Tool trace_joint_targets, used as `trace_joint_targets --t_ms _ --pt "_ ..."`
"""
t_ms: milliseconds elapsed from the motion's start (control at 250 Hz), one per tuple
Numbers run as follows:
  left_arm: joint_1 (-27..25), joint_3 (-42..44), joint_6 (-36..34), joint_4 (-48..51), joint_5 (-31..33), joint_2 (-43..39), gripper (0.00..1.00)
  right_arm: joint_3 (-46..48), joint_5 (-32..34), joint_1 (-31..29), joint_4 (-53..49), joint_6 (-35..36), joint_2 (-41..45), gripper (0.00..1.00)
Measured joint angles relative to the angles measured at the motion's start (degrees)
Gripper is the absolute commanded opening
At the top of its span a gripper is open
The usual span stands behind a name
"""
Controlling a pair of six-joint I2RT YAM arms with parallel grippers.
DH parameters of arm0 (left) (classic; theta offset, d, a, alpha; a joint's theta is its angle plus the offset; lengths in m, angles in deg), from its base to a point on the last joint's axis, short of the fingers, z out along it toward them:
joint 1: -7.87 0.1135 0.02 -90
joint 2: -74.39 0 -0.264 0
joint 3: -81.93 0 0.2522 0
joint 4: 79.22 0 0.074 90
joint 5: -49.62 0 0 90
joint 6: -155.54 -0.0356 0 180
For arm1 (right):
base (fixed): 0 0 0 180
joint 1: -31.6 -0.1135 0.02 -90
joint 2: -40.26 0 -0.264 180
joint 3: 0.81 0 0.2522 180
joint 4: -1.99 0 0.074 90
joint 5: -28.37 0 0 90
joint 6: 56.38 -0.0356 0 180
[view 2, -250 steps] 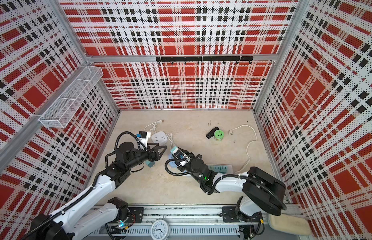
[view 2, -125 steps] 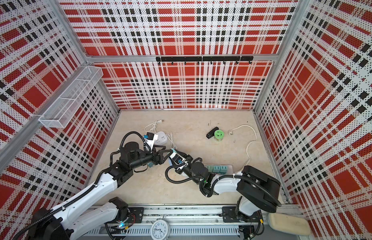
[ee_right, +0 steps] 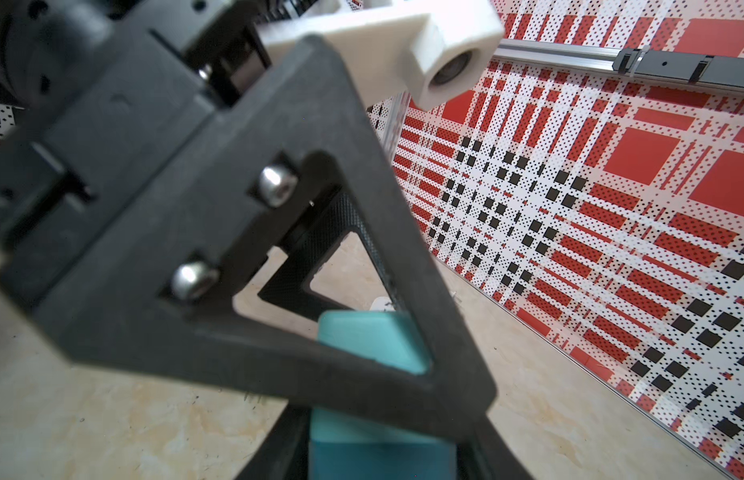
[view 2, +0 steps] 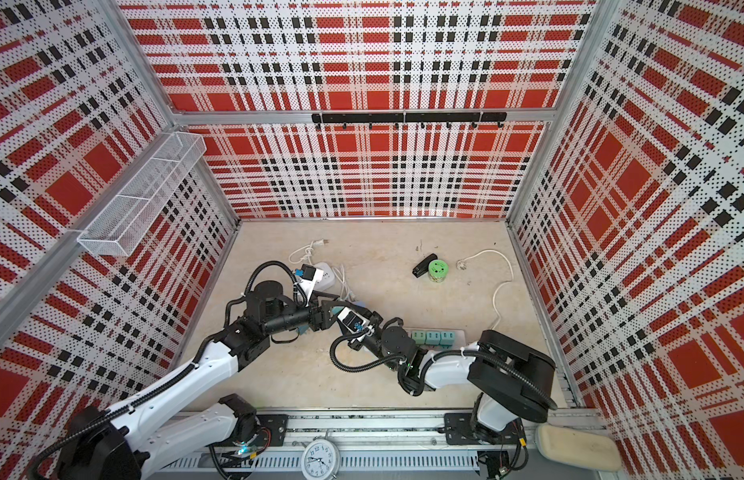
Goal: Insert the plug
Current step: 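Close the left gripper on the teal adapter held by the right gripper, then open the right gripper and draw it back while the left holds the adapter, then carry the teal adapter with the left gripper over the light-blue strip while the right withdraws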
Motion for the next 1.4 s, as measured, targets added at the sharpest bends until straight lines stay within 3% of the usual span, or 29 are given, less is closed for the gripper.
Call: trace_joint_targets --t_ms 192,372,484,616,696,840,948,1133,1401 --pt "-0.3 -0.7 0.1 0.0 -1.0 1.1 0.49 0.2 0.9 0.0 1.1 -0.1 0.0 0.01" --pt "-0.6 -1.0 0.3 -0.1 -1.7 1.6 0.24 0.2 1.5 0.0 1.3 -0.2 0.0 0.02" --pt "-0.6 -1.6 0.4 0.1 -1.4 2.2 0.10 0.3 1.8 0.1 2.2 -0.5 -0.5 0.13" --pt "-0.6 -1.9 0.4 0.2 -1.4 2.8 0.01 0.7 2.2 0.1 3.0 -0.8 -0.7 0.32" --pt "-0.7 -2.0 0.4 0.3 -1.1 3.0 0.00 0.9 2.3 0.1 3.0 -1.0 -0.7 0.54" --pt "-0.9 -3.3 0.1 2.6 1.9 3.6 0.00 1.5 2.6 0.0 3.5 -0.3 -0.7 0.84" --pt "-0.9 -4.5 -1.6 4.9 5.0 3.5 0.00 2.7 3.2 0.0 3.9 -0.3 -0.3 0.97" --pt "-0.8 -4.9 -7.7 10.9 11.4 0.4 0.00 5.0 4.6 0.0 4.7 0.2 1.6 1.00" --pt "-1.0 -3.7 -21.9 14.2 15.2 -6.7 0.00 7.3 10.1 0.0 6.8 2.5 4.9 1.00"
